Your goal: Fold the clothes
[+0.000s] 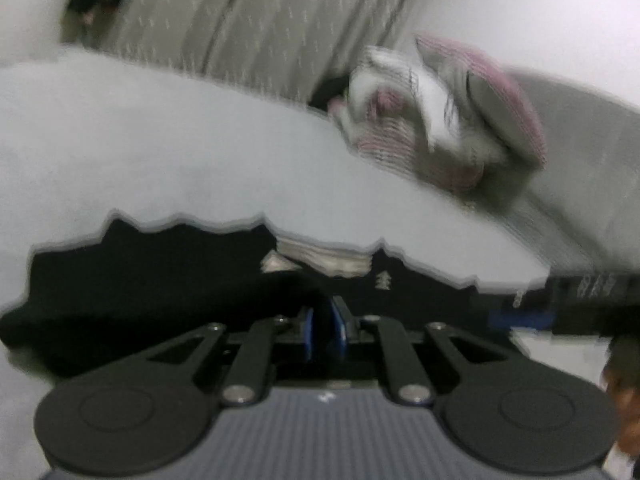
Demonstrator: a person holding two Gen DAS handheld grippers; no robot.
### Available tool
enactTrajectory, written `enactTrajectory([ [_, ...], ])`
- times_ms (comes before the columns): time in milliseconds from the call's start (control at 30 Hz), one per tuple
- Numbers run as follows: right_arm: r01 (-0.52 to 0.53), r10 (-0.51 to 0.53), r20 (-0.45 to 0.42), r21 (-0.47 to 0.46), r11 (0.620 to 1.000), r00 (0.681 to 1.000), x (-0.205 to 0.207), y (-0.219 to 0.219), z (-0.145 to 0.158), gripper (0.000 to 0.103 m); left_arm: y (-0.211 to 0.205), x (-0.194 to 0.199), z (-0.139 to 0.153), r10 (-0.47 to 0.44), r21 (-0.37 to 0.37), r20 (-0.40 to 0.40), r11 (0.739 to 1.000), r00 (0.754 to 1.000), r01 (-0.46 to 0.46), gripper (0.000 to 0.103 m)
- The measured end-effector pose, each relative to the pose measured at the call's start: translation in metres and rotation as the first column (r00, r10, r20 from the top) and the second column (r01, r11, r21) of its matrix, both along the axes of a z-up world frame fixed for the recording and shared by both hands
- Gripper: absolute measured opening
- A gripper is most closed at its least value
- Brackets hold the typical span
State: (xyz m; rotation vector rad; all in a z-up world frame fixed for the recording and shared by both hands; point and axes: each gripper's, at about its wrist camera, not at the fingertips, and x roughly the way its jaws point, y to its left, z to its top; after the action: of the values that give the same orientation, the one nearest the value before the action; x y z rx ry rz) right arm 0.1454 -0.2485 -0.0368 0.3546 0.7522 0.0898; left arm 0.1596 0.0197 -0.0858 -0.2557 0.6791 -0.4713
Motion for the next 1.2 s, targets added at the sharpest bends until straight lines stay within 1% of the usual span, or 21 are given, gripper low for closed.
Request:
enactTrajectory([
  [67, -0.021, 0.021, -0.005, 0.000, 1.000, 1.000, 0.002, 0.006, -0.002, 0.050, -0.004, 0.000, -0.010, -0.012, 0.021, -0.008, 1.000, 1.000, 0.012, 0.016],
  [100, -0.031, 0.031, -0.006, 0.000, 1.000, 1.000, 0.004, 0.009, -0.002, 0.050, -0.002, -0.002, -0.008, -0.018, 0.015, -0.010, 1.000, 1.000, 0.019, 0.022],
  [133, -0.041, 0.041, -0.008, 0.001, 0.999, 0.999, 0.005, 0.012, -0.003, 0.050, 0.000, -0.004, -0.006, -0.025, 0.008, -0.012, 1.000, 1.000, 0.025, 0.032],
  [233, -0.070, 0.070, -0.005, 0.000, 0.998, 0.998, 0.007, 0.021, -0.003, 0.050, 0.010, -0.016, 0.013, -0.052, -0.031, -0.003, 0.998, 0.999, 0.052, 0.049],
  [300, -0.089, 0.089, -0.004, 0.000, 0.996, 0.996, 0.008, 0.027, -0.003, 0.050, 0.021, -0.026, 0.026, -0.061, -0.044, 0.007, 0.997, 0.998, 0.061, 0.054],
  [433, -0.112, 0.112, -0.006, 0.007, 0.994, 0.994, 0.011, 0.040, -0.005, 0.050, 0.054, -0.037, 0.046, 0.011, -0.044, 0.012, 0.999, 1.000, -0.011, 0.056],
  [533, -0.150, 0.150, -0.003, 0.003, 0.989, 0.989, 0.011, 0.055, -0.005, 0.050, 0.083, -0.038, 0.052, 0.102, -0.046, -0.005, 0.994, 0.995, -0.102, 0.058],
  [667, -0.217, 0.217, -0.003, -0.051, 0.975, 0.976, 0.012, 0.084, -0.005, 0.050, 0.119, -0.035, 0.057, 0.229, -0.037, -0.038, 0.972, 0.973, -0.230, 0.060],
  [767, -0.267, 0.268, -0.008, -0.086, 0.960, 0.963, 0.012, 0.107, -0.008, 0.050, 0.141, -0.032, 0.054, 0.309, 0.016, -0.090, 0.951, 0.947, -0.309, 0.062],
  [833, -0.309, 0.310, -0.016, -0.120, 0.943, 0.951, 0.012, 0.124, -0.009, 0.050, 0.158, -0.031, 0.050, 0.360, 0.050, -0.135, 0.933, 0.923, -0.357, 0.065],
  [933, -0.363, 0.366, -0.021, -0.180, 0.914, 0.930, 0.010, 0.153, -0.010, 0.051, 0.182, -0.030, 0.043, 0.420, 0.086, -0.188, 0.908, 0.888, -0.411, 0.066],
  [1000, -0.395, 0.400, -0.019, -0.214, 0.893, 0.916, 0.009, 0.172, -0.010, 0.051, 0.198, -0.029, 0.039, 0.438, 0.084, -0.222, 0.899, 0.871, -0.431, 0.066],
  [1067, -0.427, 0.438, -0.014, -0.250, 0.869, 0.899, 0.008, 0.193, -0.011, 0.051, 0.207, -0.029, 0.035, 0.447, 0.085, -0.246, 0.894, 0.860, -0.440, 0.066],
  [1200, -0.478, 0.502, -0.017, -0.336, 0.812, 0.864, 0.011, 0.232, -0.018, 0.051, 0.216, -0.031, 0.030, 0.448, 0.089, -0.269, 0.893, 0.853, -0.441, 0.066],
])
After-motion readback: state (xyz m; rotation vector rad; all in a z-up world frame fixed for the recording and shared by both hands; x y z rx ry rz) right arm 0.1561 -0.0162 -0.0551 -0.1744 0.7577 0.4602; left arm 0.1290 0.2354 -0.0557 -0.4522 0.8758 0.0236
